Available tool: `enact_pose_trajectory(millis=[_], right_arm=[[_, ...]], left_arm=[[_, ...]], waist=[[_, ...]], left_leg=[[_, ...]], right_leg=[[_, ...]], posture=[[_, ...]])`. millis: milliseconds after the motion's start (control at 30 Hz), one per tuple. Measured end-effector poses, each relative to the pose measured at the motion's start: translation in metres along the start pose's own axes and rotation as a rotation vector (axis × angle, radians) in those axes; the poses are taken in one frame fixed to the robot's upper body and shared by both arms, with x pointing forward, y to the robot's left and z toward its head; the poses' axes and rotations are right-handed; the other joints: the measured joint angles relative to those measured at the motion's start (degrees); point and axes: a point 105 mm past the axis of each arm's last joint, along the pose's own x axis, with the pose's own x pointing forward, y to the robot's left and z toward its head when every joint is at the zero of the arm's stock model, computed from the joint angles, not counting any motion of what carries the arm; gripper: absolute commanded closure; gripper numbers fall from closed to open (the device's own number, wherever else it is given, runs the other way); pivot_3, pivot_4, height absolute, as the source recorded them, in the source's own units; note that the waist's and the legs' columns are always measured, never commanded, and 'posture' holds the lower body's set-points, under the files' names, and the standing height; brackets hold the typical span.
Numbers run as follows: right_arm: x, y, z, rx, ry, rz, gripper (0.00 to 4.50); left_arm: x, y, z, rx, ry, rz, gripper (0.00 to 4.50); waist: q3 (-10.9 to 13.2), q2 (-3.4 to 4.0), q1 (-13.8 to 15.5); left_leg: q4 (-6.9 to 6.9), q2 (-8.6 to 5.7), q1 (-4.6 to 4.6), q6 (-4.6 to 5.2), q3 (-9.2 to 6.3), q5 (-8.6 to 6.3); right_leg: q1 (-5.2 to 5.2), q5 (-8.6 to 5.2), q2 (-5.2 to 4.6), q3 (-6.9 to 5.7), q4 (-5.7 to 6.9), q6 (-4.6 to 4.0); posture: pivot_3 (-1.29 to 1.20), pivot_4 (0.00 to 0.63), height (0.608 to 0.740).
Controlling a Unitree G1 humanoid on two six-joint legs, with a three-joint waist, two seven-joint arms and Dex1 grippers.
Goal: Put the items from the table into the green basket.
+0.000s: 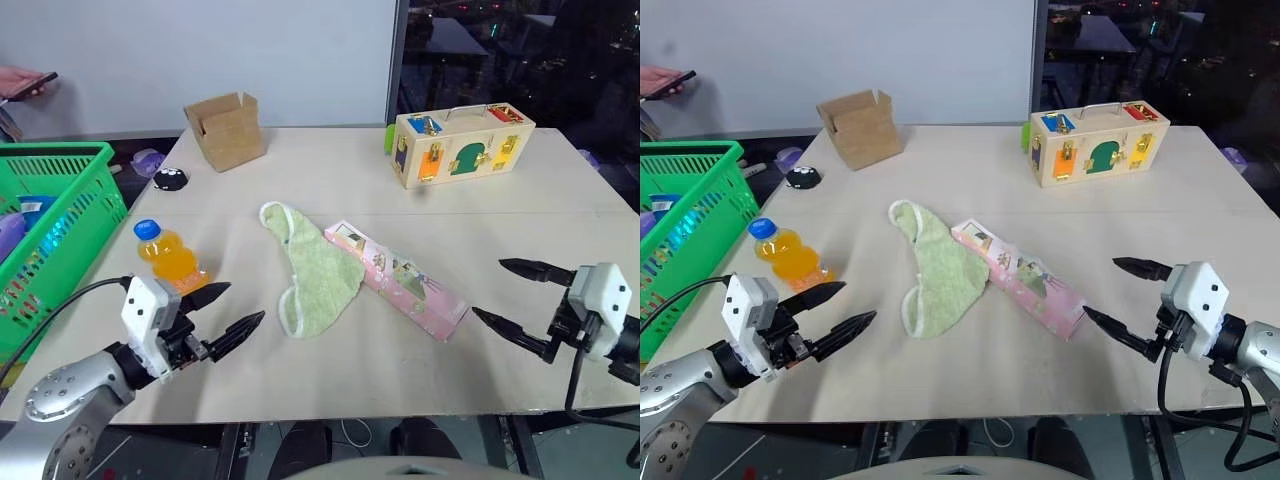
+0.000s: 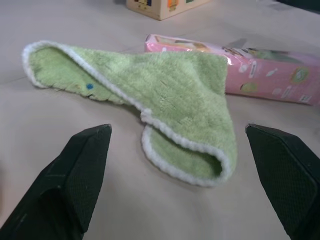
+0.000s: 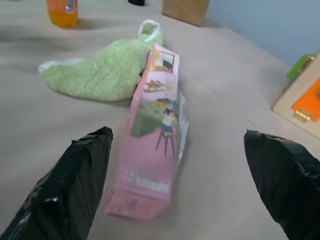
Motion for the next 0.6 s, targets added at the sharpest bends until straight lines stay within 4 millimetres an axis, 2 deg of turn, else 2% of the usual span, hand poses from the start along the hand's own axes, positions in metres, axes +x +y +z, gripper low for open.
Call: enact_pose_trajectory(millis=[167, 367, 467, 533, 600], right_arm=[[0.016, 0.009, 0.008, -0.023, -0.032, 0.076, 0.04], [0.016, 0.011, 0.008, -0.031, -0.025, 0.096, 0.04], [0.018, 0.016, 0.004, -0.029, -0.01, 0.12, 0.04], [0.019, 0.018, 0.003, -0.039, -0.005, 0.128, 0.04], [0.019, 0.02, 0.001, -0.051, 0.004, 0.135, 0.04]], left_arm=[[0.01, -0.001, 0.0, 0.022, 0.014, 0.002, 0.0], [0.032, -0.006, 0.005, 0.08, 0.096, -0.029, 0.0], [0.064, -0.01, 0.009, 0.085, 0.184, -0.051, 0.0], [0.075, -0.011, 0.01, 0.089, 0.212, -0.059, 0.0], [0.097, -0.006, 0.008, 0.072, 0.265, -0.041, 0.0]], waist=[[0.02, -0.06, 0.14], [0.03, -0.12, 0.62], [0.04, -0.12, 0.91], [0.04, -0.12, 0.63], [0.03, -0.11, 0.47]], left_leg=[[0.01, 0.0, -0.01, 0.0, 0.0, 0.0], [0.02, -0.01, -0.01, 0.0, -0.02, 0.0], [0.12, -0.01, 0.0, 0.0, -0.08, 0.01], [0.14, 0.0, -0.01, 0.0, -0.07, 0.01], [0.2, 0.0, -0.01, 0.01, -0.13, 0.01]], right_leg=[[0.0, 0.0, 0.02, 0.0, 0.0, 0.0], [0.03, 0.01, 0.03, -0.01, 0.0, 0.01], [0.06, 0.02, 0.09, -0.04, 0.08, 0.03], [0.06, 0.03, 0.11, -0.03, 0.08, 0.05], [0.08, 0.12, 0.18, -0.04, 0.09, 0.2]], posture=[[0.05, 0.0, 0.74], [0.04, 0.0, 0.74], [0.02, 0.0, 0.74], [0.01, 0.0, 0.74], [-0.02, 0.0, 0.74]])
